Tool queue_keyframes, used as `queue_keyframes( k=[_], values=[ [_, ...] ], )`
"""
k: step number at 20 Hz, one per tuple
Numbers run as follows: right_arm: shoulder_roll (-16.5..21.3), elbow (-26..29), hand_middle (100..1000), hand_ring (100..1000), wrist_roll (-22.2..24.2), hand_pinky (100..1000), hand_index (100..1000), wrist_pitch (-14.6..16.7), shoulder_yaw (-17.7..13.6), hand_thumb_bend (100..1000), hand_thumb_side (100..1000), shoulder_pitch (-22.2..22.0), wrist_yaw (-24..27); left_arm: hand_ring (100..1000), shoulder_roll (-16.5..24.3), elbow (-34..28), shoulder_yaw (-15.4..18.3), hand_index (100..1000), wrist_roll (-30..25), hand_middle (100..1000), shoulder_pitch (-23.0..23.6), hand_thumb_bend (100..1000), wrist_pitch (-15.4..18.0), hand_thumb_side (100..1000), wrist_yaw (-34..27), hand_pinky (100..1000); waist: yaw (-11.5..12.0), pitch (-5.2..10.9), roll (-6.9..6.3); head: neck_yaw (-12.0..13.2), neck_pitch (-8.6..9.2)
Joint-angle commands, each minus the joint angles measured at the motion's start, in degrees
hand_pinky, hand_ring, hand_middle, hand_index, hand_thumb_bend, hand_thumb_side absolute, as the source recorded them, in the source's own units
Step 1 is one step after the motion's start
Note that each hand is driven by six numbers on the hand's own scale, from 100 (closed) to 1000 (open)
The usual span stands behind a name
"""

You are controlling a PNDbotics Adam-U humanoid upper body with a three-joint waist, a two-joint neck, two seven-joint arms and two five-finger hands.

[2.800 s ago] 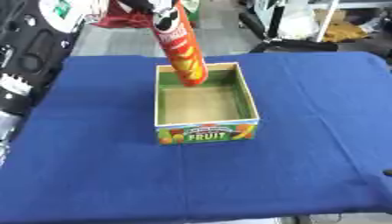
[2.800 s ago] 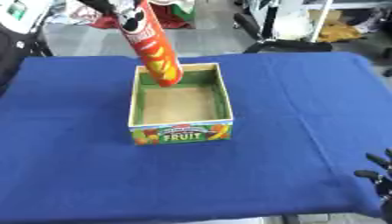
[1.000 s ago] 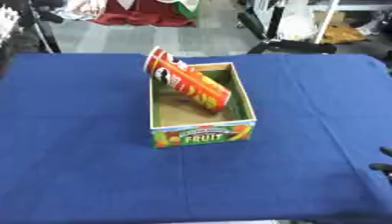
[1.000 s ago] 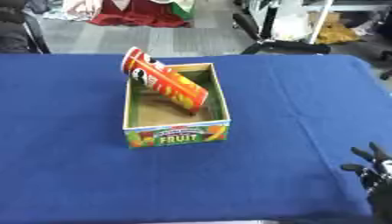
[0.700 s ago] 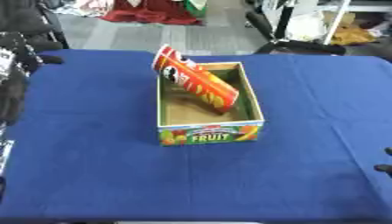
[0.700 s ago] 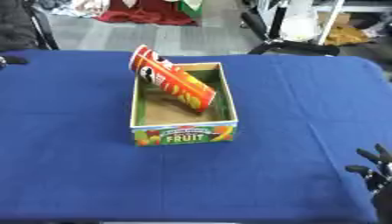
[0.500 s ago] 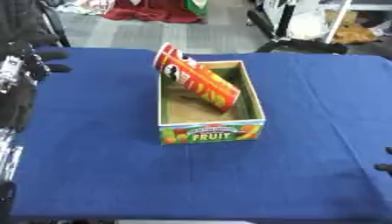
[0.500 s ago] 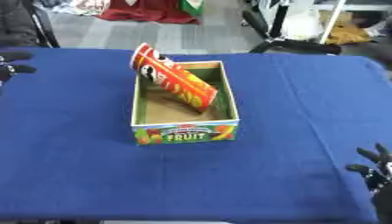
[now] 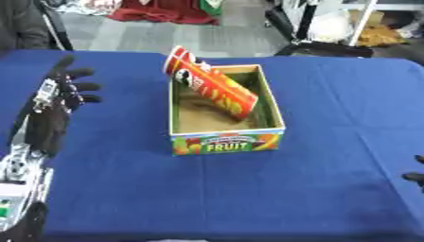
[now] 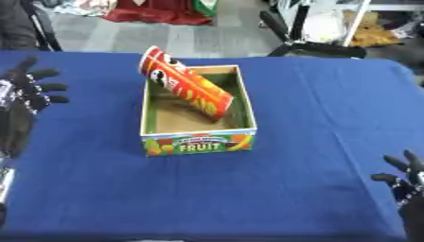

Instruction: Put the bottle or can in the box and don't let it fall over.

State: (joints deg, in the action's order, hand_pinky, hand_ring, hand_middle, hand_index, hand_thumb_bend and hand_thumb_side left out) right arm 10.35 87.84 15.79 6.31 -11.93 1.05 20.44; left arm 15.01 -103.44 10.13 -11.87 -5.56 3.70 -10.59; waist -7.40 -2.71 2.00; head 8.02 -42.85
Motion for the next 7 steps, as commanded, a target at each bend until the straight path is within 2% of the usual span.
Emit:
queue_keyframes(
  k=[1,7],
  values=[
    [0.8,1.5,822,618,0.4,1000,1000,0.1,0.1,100,720,0.5,0.0,715,0.2,-0.4,0.2,1000,-0.1,766,-0.4,100,-0.1,912,0.3,665,0.0,0.1,-0.01,-0.2,0.7],
    [0.8,1.6,822,618,0.4,1000,1000,0.2,0.0,100,719,0.6,0.0,711,-0.2,0.0,0.0,1000,-0.2,763,-0.2,100,-0.2,915,0.8,662,-0.1,0.03,-0.03,-0.4,0.94]
  ],
)
